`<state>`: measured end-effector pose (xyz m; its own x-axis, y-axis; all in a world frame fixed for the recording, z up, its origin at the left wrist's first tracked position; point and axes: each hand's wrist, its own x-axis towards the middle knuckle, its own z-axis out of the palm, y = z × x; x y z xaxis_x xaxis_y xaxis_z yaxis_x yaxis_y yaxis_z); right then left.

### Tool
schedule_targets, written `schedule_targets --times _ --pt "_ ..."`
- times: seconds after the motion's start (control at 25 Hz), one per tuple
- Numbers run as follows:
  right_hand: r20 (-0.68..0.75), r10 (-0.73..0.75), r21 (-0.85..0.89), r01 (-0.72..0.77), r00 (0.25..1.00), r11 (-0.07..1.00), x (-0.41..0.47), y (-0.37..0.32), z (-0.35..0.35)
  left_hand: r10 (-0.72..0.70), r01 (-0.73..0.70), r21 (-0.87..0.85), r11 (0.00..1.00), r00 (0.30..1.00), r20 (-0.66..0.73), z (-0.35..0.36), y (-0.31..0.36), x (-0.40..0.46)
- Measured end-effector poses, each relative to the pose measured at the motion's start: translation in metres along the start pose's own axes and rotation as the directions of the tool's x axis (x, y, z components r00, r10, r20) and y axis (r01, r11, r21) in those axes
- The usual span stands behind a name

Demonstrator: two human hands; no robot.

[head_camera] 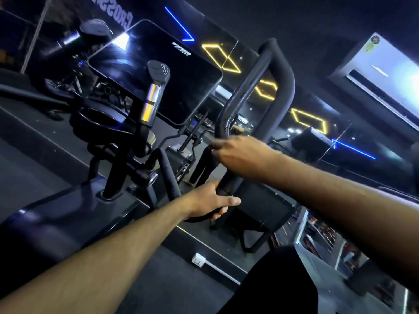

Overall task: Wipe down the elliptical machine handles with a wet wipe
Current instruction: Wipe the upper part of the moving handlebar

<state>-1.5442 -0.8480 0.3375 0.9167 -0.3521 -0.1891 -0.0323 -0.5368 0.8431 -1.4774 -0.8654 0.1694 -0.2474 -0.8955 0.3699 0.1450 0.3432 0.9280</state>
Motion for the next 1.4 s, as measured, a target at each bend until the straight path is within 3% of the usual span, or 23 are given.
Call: schedule_targets --times 0.08,0.28,0.44,0.56,0.68,0.84,0.92,1.0,1.12,1.2,1.28,1.4 --pt "0.052 -0.05 0.01 0.049 0.997 0.999 -0.002 -0.005 -0.006 -0.005 0.005 -0.005 1.0 1.0 -0.011 0.001 0.001 0.0" --pt "-0.117 0.103 0.022 -0.102 0.988 0.995 0.024 0.019 -0.014 -0.013 0.016 -0.057 0.998 0.999 0.043 -0.005 -0.005 0.004" --pt "-0.006 -0.017 0.014 0.017 1.0 1.0 0.01 0.005 0.0 -0.035 0.039 -0.049 0.998 0.996 0.078 -0.005 -0.003 0.002" --pt "-0.1 -0.002 -0.001 0.002 0.995 1.0 0.018 0.021 -0.001 -0.046 0.052 -0.069 0.996 0.995 0.093 -0.011 -0.002 0.004" --pt "-0.241 0.195 0.105 -0.174 0.951 0.979 0.021 0.029 0.005 -0.064 0.07 -0.079 0.994 0.995 0.076 -0.003 -0.001 0.0" --pt "-0.297 0.056 0.148 -0.012 0.953 0.989 0.001 0.014 0.023 -0.055 0.059 -0.078 0.995 0.997 0.049 -0.004 -0.004 0.002" --pt "-0.336 0.111 0.154 -0.061 0.935 0.986 -0.001 0.027 0.023 -0.045 0.048 -0.045 0.998 0.996 0.073 -0.009 -0.003 0.003" --pt "-0.392 0.265 0.297 -0.152 0.881 0.943 -0.006 0.034 0.026 -0.037 0.038 -0.006 0.999 0.993 0.11 -0.01 0.001 0.0" --pt "-0.424 0.293 0.438 -0.089 0.857 0.895 -0.028 0.028 0.041 -0.068 0.066 0.017 0.998 0.987 0.145 -0.014 0.005 -0.003" --pt "-0.431 0.247 0.428 -0.044 0.868 0.903 -0.03 0.029 0.045 -0.052 0.053 -0.031 0.998 0.998 0.028 -0.025 0.014 0.007" --pt "-0.47 0.324 0.478 -0.072 0.821 0.875 -0.016 0.045 0.044 -0.002 -0.012 -0.107 0.994 0.992 -0.129 -0.031 0.029 0.022" --pt "-0.475 0.361 0.509 -0.084 0.803 0.857 -0.006 0.05 0.046 0.028 -0.055 -0.191 0.98 0.99 -0.137 -0.02 0.033 0.031"
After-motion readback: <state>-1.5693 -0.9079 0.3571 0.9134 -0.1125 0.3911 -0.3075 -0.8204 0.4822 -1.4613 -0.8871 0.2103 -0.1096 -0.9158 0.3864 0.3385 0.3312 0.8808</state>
